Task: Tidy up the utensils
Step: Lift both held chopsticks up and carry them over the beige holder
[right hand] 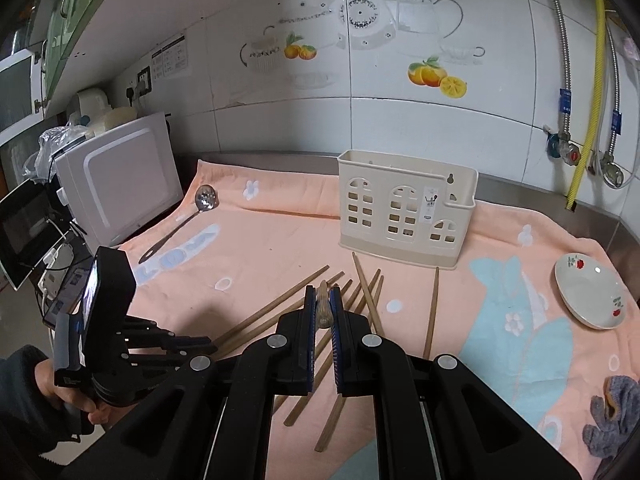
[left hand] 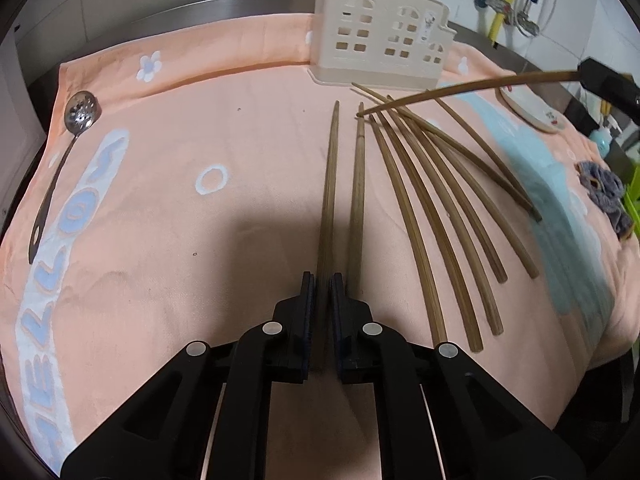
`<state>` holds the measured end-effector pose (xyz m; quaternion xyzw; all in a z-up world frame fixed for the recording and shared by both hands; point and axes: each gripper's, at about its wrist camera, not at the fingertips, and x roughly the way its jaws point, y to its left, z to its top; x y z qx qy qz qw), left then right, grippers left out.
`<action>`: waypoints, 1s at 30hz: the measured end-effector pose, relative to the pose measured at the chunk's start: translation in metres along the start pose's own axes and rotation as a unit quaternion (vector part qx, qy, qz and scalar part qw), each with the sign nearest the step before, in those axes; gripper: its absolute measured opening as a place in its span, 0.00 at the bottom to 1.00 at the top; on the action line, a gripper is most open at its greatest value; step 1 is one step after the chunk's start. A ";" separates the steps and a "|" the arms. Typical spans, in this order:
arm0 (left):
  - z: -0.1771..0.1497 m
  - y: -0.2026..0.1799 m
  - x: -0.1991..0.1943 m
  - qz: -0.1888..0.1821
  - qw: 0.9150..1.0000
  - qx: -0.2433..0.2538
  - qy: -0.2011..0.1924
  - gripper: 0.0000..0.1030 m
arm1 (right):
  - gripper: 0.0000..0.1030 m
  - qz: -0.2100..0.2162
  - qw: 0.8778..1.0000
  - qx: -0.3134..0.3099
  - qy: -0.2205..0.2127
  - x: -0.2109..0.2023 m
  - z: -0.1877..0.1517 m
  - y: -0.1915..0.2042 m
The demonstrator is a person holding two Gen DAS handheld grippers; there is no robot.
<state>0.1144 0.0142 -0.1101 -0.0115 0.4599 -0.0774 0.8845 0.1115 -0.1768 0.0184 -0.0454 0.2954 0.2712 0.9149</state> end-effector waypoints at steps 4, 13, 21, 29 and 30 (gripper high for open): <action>0.006 -0.003 0.002 0.004 0.999 0.023 0.023 0.08 | 0.07 0.003 1.000 0.000 -0.004 -0.002 0.001 0.003; 0.018 0.000 -0.001 -0.020 0.999 0.027 0.035 0.06 | 0.07 0.007 1.000 0.008 -0.009 -0.005 0.004 -0.002; 0.055 0.002 -0.045 -0.028 0.998 0.022 -0.047 0.05 | 0.07 -0.001 1.000 0.008 -0.027 -0.011 0.029 -0.016; 0.104 -0.006 -0.072 -0.018 0.993 0.037 -0.112 0.06 | 0.07 0.000 0.999 0.012 -0.037 -0.013 0.062 -0.035; 0.108 -0.006 -0.073 -0.018 0.992 0.038 -0.116 0.06 | 0.07 -0.001 0.999 0.013 -0.039 -0.015 0.067 -0.038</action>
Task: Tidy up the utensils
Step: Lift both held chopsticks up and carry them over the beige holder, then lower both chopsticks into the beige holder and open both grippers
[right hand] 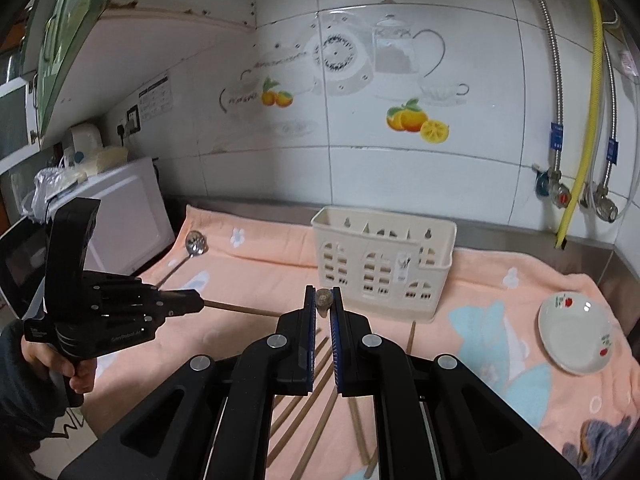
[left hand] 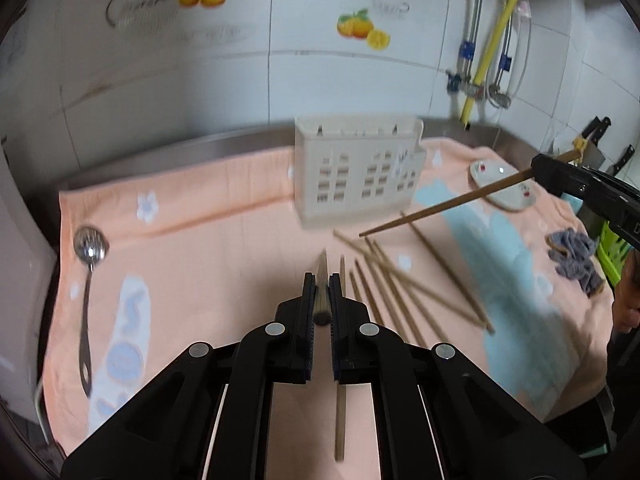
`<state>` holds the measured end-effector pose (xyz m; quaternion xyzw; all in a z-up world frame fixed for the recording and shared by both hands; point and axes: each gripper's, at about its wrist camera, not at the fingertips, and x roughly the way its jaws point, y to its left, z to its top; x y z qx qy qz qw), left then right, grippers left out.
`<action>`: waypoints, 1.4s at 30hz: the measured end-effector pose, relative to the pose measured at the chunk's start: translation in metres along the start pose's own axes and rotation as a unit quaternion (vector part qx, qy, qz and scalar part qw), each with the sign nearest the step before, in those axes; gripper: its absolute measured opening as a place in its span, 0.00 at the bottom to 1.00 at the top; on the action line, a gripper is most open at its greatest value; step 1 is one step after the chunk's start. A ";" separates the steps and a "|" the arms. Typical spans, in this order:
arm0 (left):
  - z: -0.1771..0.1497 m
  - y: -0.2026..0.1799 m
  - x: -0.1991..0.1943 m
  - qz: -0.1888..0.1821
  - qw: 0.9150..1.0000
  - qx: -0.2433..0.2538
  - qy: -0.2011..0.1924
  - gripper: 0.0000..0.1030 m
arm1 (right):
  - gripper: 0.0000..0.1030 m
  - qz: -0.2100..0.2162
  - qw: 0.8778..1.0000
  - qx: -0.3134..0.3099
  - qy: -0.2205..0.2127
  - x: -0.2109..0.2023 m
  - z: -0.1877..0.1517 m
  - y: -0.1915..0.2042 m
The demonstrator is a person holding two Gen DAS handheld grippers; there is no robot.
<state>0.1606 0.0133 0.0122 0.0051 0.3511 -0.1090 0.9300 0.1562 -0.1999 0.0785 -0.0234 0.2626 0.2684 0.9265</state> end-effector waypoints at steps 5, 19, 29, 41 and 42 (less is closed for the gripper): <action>0.030 -0.004 -0.001 0.003 1.000 0.013 -0.016 0.05 | 0.07 -0.009 1.000 -0.007 -0.010 -0.006 0.024 -0.013; 0.130 -0.030 -0.030 0.013 0.994 0.076 -0.081 0.05 | 0.07 -0.062 0.996 -0.047 -0.037 -0.030 0.084 -0.043; 0.183 -0.035 -0.040 0.019 0.989 0.072 -0.131 0.05 | 0.07 -0.097 0.993 -0.053 -0.038 -0.015 0.101 -0.059; 0.204 -0.023 -0.017 -0.007 0.989 0.017 -0.148 0.05 | 0.07 -0.097 0.995 -0.031 0.012 0.037 0.090 -0.076; 0.206 -0.024 -0.017 -0.006 0.988 0.018 -0.150 0.05 | 0.07 -0.098 0.995 -0.031 0.017 0.042 0.089 -0.076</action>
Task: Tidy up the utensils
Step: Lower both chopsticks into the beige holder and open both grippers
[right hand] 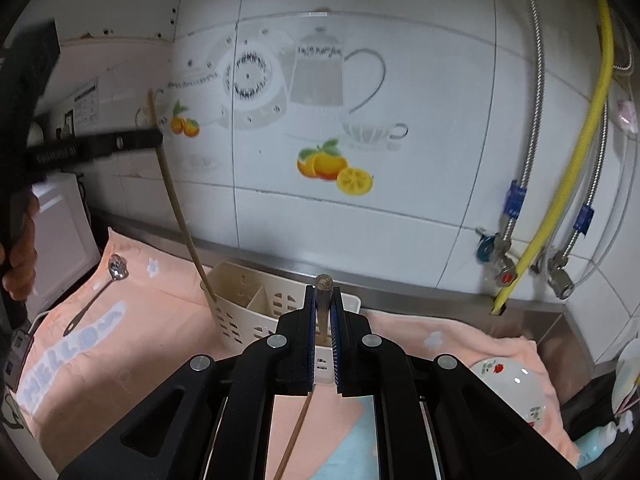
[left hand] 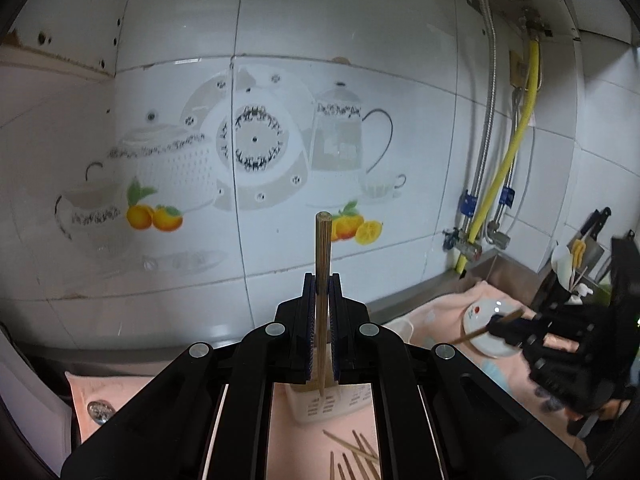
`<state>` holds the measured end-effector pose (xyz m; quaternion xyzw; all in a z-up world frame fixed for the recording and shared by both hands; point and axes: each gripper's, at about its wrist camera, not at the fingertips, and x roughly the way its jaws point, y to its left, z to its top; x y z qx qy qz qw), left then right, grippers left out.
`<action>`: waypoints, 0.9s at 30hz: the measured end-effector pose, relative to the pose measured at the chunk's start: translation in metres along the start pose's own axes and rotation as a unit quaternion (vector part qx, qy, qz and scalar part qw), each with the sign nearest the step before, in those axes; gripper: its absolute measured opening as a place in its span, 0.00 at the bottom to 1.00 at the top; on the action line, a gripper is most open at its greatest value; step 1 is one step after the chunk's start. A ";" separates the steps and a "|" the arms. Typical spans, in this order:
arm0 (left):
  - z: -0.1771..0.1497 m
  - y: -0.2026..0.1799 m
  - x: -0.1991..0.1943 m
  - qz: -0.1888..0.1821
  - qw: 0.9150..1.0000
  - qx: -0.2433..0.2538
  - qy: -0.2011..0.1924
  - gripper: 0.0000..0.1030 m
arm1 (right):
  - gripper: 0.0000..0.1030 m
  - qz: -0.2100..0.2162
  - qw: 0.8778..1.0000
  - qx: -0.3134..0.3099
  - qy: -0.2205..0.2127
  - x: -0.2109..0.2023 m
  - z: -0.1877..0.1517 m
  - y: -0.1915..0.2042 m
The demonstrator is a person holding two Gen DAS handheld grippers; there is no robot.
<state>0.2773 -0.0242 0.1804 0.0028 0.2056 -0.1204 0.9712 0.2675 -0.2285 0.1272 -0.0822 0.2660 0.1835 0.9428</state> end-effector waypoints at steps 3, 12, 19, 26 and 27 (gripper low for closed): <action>0.007 0.000 0.001 0.000 1.000 -0.002 -0.009 0.05 | 0.07 0.000 1.000 0.002 0.008 0.010 -0.002 0.001; 0.009 0.005 0.019 0.005 1.000 -0.013 -0.001 0.05 | 0.07 -0.003 1.000 -0.002 0.027 0.027 -0.010 0.001; -0.016 0.014 0.054 0.015 0.998 -0.033 0.053 0.06 | 0.07 0.000 1.000 -0.002 0.029 0.029 -0.012 0.001; -0.039 0.016 0.053 0.026 0.996 -0.051 0.067 0.19 | 0.25 -0.004 1.000 0.001 0.014 0.018 -0.015 0.001; -0.040 0.015 0.050 0.029 0.996 -0.054 0.064 0.31 | 0.27 -0.004 1.000 0.000 0.012 0.016 -0.016 0.001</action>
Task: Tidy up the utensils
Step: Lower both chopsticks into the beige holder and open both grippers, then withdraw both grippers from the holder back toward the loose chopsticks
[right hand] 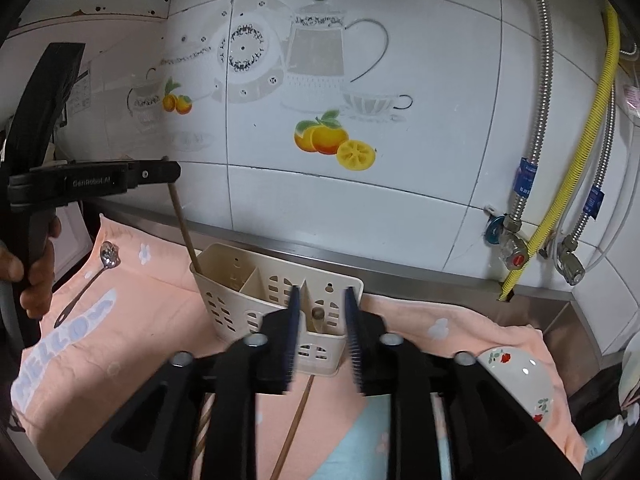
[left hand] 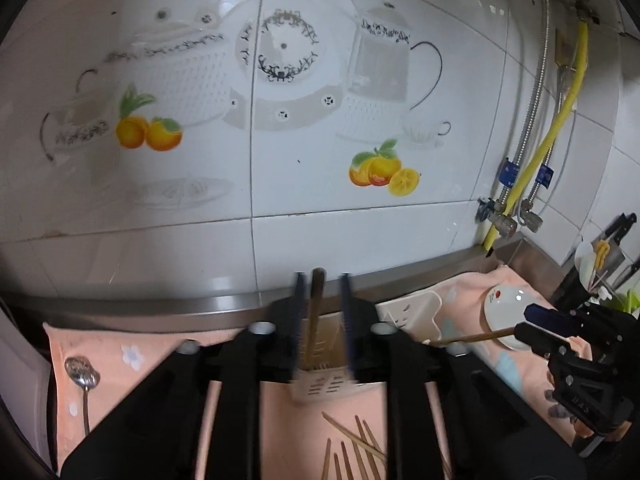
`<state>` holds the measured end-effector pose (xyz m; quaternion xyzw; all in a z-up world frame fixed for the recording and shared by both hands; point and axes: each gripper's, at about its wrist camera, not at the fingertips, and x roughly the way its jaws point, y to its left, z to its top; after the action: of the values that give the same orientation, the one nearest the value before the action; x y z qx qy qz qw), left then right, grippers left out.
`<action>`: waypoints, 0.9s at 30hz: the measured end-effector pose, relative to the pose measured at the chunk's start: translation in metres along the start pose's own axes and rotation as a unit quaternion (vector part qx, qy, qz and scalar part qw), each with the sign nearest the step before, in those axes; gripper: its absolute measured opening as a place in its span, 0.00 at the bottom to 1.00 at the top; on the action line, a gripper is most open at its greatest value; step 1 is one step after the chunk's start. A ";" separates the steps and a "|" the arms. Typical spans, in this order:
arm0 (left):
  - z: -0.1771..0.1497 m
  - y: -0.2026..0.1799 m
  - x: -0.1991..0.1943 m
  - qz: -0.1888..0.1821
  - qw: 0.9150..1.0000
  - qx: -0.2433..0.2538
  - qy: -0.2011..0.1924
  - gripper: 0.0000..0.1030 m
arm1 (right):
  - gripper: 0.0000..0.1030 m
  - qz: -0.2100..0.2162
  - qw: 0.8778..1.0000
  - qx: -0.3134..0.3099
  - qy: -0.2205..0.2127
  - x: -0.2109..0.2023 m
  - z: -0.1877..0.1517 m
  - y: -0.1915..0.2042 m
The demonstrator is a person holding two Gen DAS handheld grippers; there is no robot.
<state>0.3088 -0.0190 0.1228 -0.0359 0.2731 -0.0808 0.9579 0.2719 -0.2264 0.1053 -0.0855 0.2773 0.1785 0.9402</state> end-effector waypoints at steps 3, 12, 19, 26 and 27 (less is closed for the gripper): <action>-0.005 -0.006 -0.012 -0.001 1.000 0.001 -0.008 0.35 | 0.29 -0.001 1.000 -0.003 -0.008 -0.010 -0.001 0.003; -0.018 -0.032 -0.060 0.011 0.998 0.040 -0.038 0.51 | 0.43 -0.013 0.999 -0.013 -0.036 -0.052 -0.001 0.014; -0.035 -0.028 -0.086 0.012 0.999 0.038 -0.037 0.53 | 0.50 -0.019 0.998 -0.009 -0.064 -0.089 -0.009 0.016; -0.053 -0.017 -0.104 0.013 0.999 0.031 -0.030 0.55 | 0.53 -0.013 0.997 -0.009 -0.075 -0.114 -0.027 0.022; -0.055 -0.016 -0.105 0.014 0.999 0.031 -0.029 0.55 | 0.53 -0.011 0.997 -0.009 -0.075 -0.116 -0.031 0.023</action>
<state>0.1894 -0.0175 0.1321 -0.0048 0.2435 -0.0748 0.9670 0.1570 -0.2463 0.1418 -0.0830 0.2037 0.1767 0.9594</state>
